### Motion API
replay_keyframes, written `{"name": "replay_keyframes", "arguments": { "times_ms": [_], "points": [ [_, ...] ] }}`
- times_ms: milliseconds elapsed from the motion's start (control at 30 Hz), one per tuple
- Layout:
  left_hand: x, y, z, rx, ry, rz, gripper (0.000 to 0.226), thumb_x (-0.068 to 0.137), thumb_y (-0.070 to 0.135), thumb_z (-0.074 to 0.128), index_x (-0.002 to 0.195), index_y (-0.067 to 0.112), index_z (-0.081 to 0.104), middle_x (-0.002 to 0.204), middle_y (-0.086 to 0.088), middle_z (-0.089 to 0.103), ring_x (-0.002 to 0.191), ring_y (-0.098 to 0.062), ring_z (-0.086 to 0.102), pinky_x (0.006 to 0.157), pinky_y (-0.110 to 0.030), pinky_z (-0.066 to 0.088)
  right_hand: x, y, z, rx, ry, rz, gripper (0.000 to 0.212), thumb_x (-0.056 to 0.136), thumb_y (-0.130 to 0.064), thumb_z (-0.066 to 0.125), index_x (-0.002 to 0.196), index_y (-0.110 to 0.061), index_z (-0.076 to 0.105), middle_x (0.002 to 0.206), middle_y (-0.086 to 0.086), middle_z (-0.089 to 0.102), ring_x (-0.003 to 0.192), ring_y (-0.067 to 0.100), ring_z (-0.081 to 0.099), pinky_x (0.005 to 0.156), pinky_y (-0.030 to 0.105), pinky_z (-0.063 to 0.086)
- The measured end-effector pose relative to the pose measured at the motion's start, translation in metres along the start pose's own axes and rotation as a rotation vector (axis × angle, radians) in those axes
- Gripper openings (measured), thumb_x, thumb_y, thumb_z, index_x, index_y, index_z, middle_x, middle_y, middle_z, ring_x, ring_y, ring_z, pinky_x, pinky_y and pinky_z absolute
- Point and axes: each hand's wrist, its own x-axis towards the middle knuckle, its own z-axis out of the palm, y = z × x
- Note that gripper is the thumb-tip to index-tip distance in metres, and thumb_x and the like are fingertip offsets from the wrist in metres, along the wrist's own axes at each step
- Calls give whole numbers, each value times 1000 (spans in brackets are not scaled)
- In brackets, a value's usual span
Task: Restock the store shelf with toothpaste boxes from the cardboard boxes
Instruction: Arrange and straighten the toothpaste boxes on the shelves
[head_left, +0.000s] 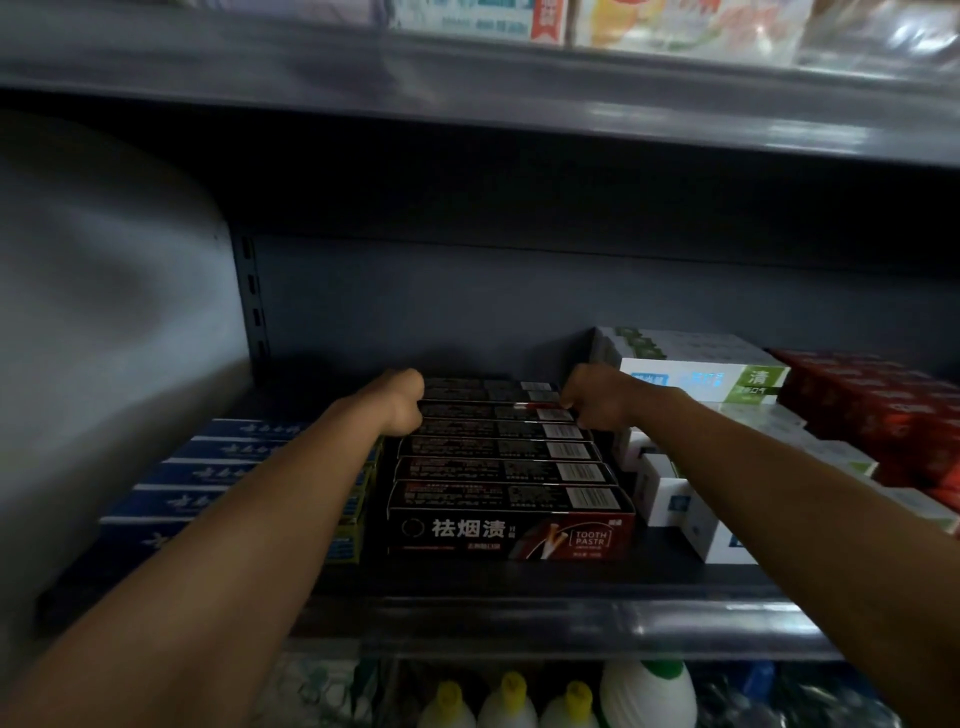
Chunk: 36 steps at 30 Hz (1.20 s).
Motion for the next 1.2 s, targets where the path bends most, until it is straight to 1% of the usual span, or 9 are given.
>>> {"name": "replay_keyframes", "arguments": {
  "times_ms": [200,467,533,633,700,833,900,1000,1200],
  "points": [
    [-3,4,-3,27,7,11,33,85,-5,46,59,14,41,72,1,42,79,-19,47,66,-26,36,1,2,1,28,-5,7,27,88,-9,53,108,-2,70,112,14,66,106,27,60,86,26,44],
    [-13,-5,-20,20,-1,65,27,82,-7,47,59,7,49,71,1,46,72,-22,51,65,-28,37,-15,3,-7,18,2,-17,27,85,-11,59,109,-7,69,115,10,66,110,24,59,82,23,40],
    [-17,-11,-22,11,-48,127,14,80,-5,51,75,-2,63,79,0,57,85,-31,63,74,-33,47,-23,2,-10,38,-6,-56,30,84,-9,60,112,-11,70,114,7,67,109,23,59,78,20,37],
    [-32,-9,-23,27,-120,201,23,83,0,56,101,6,71,103,-5,70,99,-26,65,92,-45,52,-38,-4,-12,94,-56,-124,33,86,-10,63,118,-14,68,114,4,67,106,19,60,85,24,44],
    [-47,1,-24,62,-134,227,27,88,14,62,114,16,68,111,0,68,100,-18,63,94,-41,51,-48,-6,-12,114,-85,-147,32,86,-12,65,117,-15,67,109,2,66,101,17,60,83,27,46],
    [-65,17,-17,95,-212,283,66,83,45,68,140,20,47,146,7,43,132,-13,43,112,-35,35,-64,-10,-13,177,-136,-165,32,86,-17,66,119,-17,66,98,-7,61,91,12,56,78,25,42],
    [-70,23,-13,135,-246,312,71,81,47,70,141,18,46,149,7,39,136,-13,39,114,-34,31,-70,-12,-15,209,-175,-170,34,86,-21,67,120,-20,65,102,-7,64,93,12,58,81,28,45],
    [-78,30,-12,154,-254,318,56,82,43,70,131,19,58,138,3,54,124,-16,52,107,-36,41,-78,-16,-14,218,-216,-174,35,87,-22,67,122,-21,65,113,-5,67,101,14,59,90,32,47],
    [-83,27,-10,138,-247,304,53,83,43,68,130,20,58,137,3,54,121,-16,53,105,-38,43,-82,-23,-12,180,-194,-142,35,88,-20,66,124,-20,64,116,-4,65,96,10,55,86,26,43]
  ]
}}
